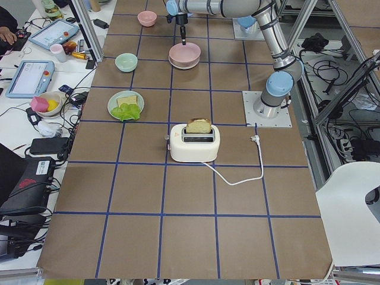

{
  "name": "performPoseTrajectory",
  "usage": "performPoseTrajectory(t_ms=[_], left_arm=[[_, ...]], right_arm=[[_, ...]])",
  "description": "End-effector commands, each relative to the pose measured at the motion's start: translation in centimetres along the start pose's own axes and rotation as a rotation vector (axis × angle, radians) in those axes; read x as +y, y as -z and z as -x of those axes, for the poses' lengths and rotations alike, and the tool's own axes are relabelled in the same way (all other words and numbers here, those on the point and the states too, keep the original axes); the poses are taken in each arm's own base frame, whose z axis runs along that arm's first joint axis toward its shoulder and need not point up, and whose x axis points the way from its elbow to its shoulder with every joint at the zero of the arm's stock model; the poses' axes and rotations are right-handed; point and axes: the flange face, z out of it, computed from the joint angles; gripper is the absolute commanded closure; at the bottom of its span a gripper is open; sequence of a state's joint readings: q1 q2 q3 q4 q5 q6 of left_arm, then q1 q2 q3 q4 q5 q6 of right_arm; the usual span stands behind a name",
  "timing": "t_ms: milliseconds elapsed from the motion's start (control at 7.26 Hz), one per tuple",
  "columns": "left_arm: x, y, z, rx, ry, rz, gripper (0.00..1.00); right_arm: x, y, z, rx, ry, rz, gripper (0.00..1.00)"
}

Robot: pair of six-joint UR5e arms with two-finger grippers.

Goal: Stack three plates with pink and blue
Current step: 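Lower the pink plate onto the cream plate and open the left gripper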

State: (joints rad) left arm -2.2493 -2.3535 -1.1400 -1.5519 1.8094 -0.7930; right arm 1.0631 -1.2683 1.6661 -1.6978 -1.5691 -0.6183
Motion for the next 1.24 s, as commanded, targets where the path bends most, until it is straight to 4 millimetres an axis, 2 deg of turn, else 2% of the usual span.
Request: performPoseTrajectory(t_ms=[0,826,964,1101], left_arm=[[-0.22,-0.5,-0.21,0.007,0.004,-0.003,1.0],[-0.59,-1.07,-0.01,0.006,0.011,0.007,1.0],[-0.78,-1.1,-0.2,0.008,0.018,0.004,0.78],[-0.92,-1.26,-0.4,0.009,0.036,0.003,0.27]], right_arm=[[0.03,0.05,0.05,-0.001,-0.003,-0.004,1.0],[0.03,-0.34,0.05,-0.006,-0.006,0.004,1.0],[0.05,-0.27,0.09,-0.007,-0.006,0.002,1.0],[0.01,-0.33,0.06,-0.007,-0.005,0.002,1.0]])
